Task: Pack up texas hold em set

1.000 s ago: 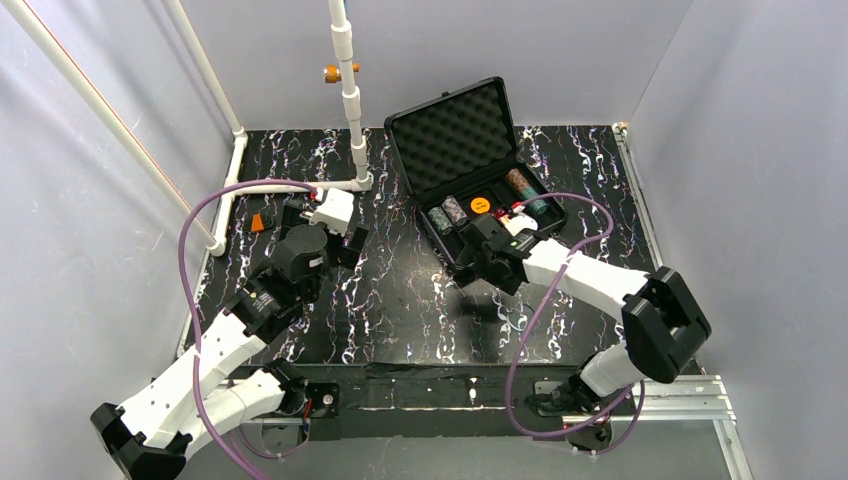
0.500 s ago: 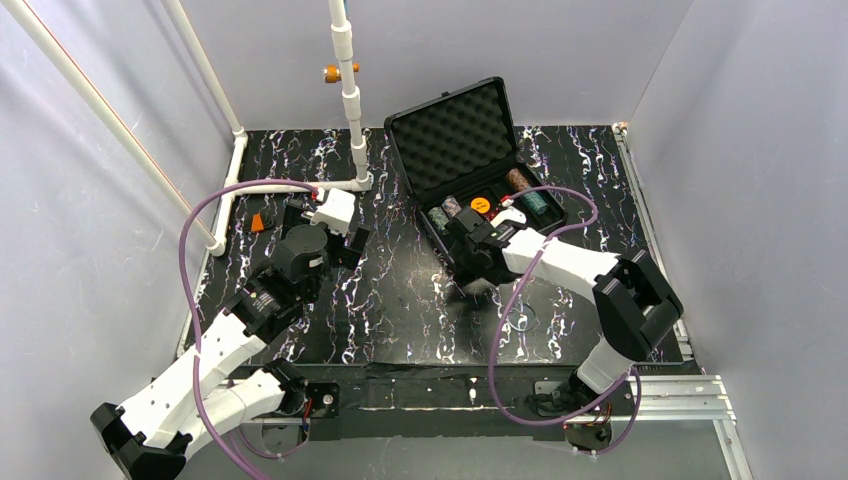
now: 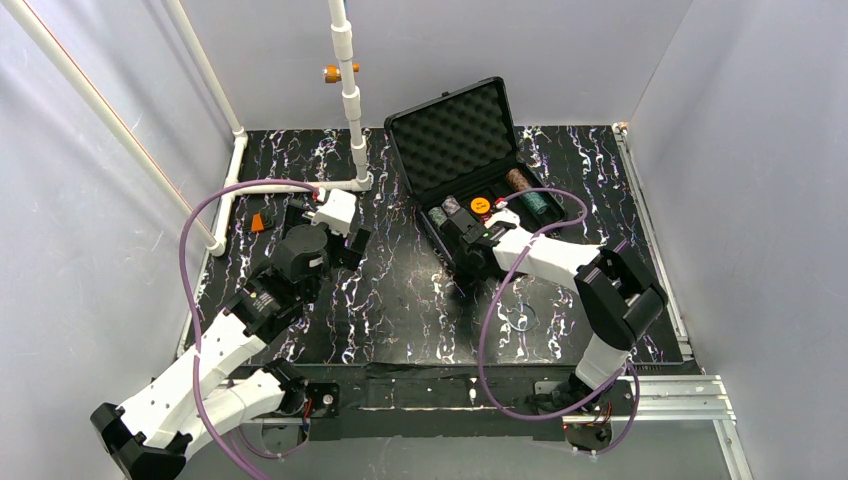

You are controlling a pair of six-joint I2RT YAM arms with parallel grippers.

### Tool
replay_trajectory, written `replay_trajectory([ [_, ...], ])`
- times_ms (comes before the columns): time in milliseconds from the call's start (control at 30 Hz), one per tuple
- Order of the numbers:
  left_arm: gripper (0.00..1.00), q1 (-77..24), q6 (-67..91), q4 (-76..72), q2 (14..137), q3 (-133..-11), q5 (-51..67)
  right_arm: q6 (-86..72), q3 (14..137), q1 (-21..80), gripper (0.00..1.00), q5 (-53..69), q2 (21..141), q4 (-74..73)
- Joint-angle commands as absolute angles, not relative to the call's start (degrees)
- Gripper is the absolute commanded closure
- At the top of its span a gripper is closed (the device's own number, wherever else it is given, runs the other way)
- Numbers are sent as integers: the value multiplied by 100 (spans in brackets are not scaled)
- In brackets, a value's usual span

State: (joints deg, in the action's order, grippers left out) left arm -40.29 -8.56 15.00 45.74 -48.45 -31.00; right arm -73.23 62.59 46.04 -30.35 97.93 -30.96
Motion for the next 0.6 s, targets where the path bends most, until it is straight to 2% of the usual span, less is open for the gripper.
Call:
replay_trajectory([
  [0, 1, -4017, -861, 1483, 4534, -4825, -3094, -7088, 6240, 4598, 57, -3122, 9875, -3044],
  [100, 1, -4017, -878, 1485, 4527, -4825, -3076, -6873, 6180, 4590, 76, -2990, 9904, -2958],
  [267, 1, -4017, -895, 1468, 4500, -4808, -3039, -6660, 5981, 4570, 98, -2841, 9835, -2878],
  [567, 1, -4017, -915, 1459, 4509, -4790, -2974, -5761, 5365, 4529, 99, -2743, 9225, -2848],
])
